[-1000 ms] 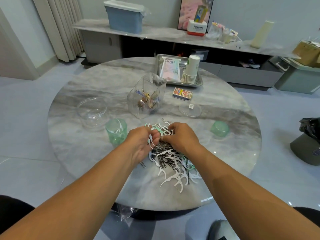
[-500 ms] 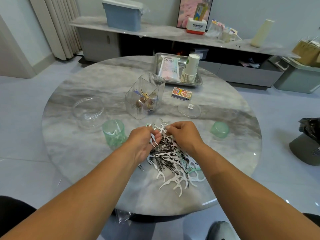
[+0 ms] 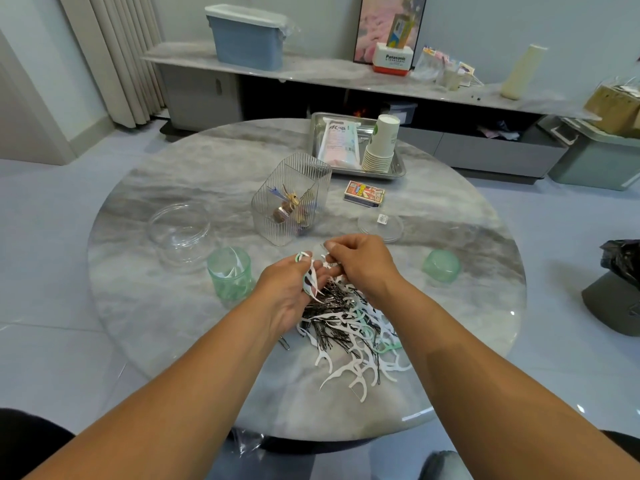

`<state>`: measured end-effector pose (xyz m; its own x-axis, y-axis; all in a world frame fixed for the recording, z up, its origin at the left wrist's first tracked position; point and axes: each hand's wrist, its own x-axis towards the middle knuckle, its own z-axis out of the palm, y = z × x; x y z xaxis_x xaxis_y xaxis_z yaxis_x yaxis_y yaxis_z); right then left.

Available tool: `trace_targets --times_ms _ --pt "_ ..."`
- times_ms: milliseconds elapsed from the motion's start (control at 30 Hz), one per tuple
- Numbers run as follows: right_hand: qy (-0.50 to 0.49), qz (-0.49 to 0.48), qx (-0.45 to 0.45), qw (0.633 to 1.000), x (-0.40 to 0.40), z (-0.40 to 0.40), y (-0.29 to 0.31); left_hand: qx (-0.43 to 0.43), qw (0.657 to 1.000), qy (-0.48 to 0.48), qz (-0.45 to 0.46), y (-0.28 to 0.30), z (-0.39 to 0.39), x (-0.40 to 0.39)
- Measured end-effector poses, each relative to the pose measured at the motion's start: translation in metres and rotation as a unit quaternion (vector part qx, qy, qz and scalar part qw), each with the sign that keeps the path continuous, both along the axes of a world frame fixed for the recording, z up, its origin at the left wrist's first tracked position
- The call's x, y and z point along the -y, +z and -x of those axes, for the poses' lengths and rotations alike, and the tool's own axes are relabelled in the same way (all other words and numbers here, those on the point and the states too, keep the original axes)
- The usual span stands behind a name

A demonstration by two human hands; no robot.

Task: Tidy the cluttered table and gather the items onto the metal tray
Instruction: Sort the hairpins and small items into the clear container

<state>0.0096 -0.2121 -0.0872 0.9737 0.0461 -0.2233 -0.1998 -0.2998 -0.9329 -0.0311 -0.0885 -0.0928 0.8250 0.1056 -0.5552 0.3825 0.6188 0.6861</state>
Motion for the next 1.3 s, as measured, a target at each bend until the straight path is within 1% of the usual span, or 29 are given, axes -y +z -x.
trace_targets --times_ms 67,133,267,367,400,533,633,833,933,1000,1033,1067,1100,1200,1233,1300 --pt "-0.039 0.107 0.04 0.993 0.005 -0.005 -0.004 -0.013 1.0 0.013 0.001 0.0 0.0 -0.006" --pt "-0.03 0.191 0.039 0.98 0.009 -0.006 -0.006 -0.02 1.0 0.018 0.006 0.002 0.0 -0.011" --pt "0.013 0.255 0.004 0.967 0.004 -0.01 0.0 -0.044 0.999 0.014 0.013 0.003 -0.001 -0.018" --pt "0.064 0.351 -0.033 0.934 -0.011 -0.016 0.002 -0.059 0.997 0.041 0.033 0.003 -0.004 -0.022" --pt "0.071 0.369 -0.046 0.926 -0.015 -0.017 0.001 -0.062 0.996 0.05 0.041 0.004 -0.004 -0.022" --pt "0.067 0.378 -0.084 0.92 -0.021 -0.022 0.001 -0.071 0.993 0.073 0.062 0.006 -0.002 -0.025" --pt "0.059 0.356 -0.102 0.927 -0.016 -0.024 0.003 -0.071 0.993 0.072 0.068 0.005 0.0 -0.026" --pt "0.039 0.308 -0.082 0.947 -0.004 -0.022 0.001 -0.084 0.992 0.075 0.055 -0.002 -0.002 -0.024" --pt "0.011 0.234 -0.063 0.97 -0.002 -0.02 0.001 -0.077 0.992 0.083 0.05 -0.003 -0.004 -0.023" --pt "-0.006 0.175 -0.071 0.982 -0.007 -0.019 0.004 -0.071 0.993 0.082 0.051 -0.003 -0.007 -0.022" --pt "-0.004 0.151 -0.078 0.986 -0.011 -0.018 0.004 -0.07 0.993 0.08 0.052 -0.003 -0.008 -0.021" --pt "0.008 0.149 -0.081 0.986 -0.014 -0.015 0.003 -0.07 0.993 0.08 0.053 -0.003 -0.008 -0.019" --pt "0.027 0.171 -0.079 0.982 -0.017 -0.013 0.002 -0.069 0.993 0.084 0.054 -0.003 -0.009 -0.018" --pt "0.079 0.315 -0.06 0.944 -0.023 -0.006 -0.002 -0.062 0.991 0.11 0.039 -0.006 -0.011 -0.016" --pt "0.082 0.338 -0.057 0.936 -0.024 -0.005 -0.003 -0.058 0.991 0.117 0.029 -0.007 -0.012 -0.015" --pt "0.081 0.349 -0.058 0.932 -0.027 -0.005 -0.004 -0.049 0.992 0.117 0.005 -0.009 -0.012 -0.016"
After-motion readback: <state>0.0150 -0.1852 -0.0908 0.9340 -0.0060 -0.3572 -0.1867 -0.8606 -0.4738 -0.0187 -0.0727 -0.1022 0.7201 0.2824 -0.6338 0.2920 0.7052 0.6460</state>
